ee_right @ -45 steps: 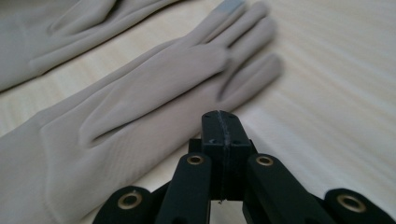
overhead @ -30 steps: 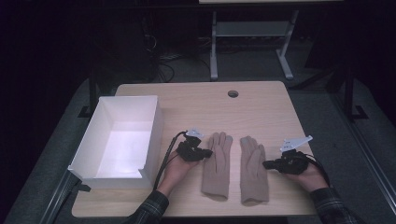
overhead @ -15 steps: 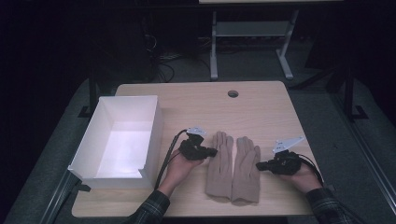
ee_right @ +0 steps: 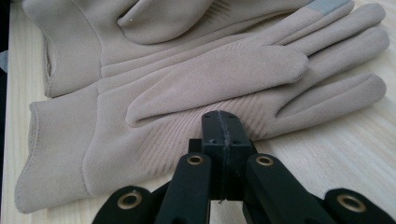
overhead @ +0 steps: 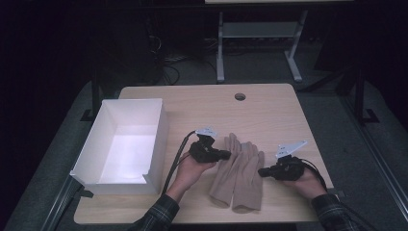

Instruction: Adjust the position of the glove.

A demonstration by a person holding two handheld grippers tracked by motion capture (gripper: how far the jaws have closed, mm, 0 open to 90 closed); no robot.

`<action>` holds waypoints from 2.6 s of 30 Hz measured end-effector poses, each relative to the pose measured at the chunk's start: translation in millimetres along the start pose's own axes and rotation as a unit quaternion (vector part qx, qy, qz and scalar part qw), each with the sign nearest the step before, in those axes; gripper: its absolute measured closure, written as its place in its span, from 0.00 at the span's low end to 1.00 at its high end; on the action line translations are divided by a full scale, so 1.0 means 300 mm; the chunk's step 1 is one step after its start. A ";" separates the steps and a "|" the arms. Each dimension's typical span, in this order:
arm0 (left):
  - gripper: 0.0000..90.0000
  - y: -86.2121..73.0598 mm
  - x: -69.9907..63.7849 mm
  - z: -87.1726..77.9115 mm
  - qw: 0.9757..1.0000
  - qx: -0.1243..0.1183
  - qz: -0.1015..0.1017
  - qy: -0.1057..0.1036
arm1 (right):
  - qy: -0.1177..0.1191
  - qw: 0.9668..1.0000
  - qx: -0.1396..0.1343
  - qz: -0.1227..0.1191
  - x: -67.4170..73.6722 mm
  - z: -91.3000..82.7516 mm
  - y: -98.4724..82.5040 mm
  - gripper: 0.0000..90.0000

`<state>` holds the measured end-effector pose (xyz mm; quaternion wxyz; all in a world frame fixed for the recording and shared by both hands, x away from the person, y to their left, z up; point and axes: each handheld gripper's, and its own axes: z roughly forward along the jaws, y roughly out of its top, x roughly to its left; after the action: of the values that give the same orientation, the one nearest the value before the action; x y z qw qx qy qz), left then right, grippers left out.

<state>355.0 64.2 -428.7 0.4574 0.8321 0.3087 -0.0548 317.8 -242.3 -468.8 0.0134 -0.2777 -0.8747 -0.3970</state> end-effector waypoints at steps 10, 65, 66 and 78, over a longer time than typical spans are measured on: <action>0.97 0.030 -0.040 0.033 1.000 -0.004 0.005 -0.020 | 0.007 1.000 0.001 -0.008 0.020 0.032 0.026 1.00; 0.99 -0.021 -0.131 0.187 0.997 0.048 0.039 -0.052 | -0.083 0.995 -0.044 0.034 -0.046 -0.073 -0.022 0.72; 0.99 -0.026 -0.135 0.193 0.997 0.049 0.037 -0.053 | -0.093 0.994 -0.046 0.035 -0.053 -0.073 -0.026 0.65; 1.00 -0.065 -0.152 0.218 0.993 0.094 0.068 -0.023 | -0.179 0.981 -0.034 0.064 -0.083 -0.033 -0.033 0.34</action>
<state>319.9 -1.3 -463.6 0.3868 0.8889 0.2349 -0.0714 331.9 -266.3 -474.9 -0.1273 -0.3994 -0.8296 -0.3687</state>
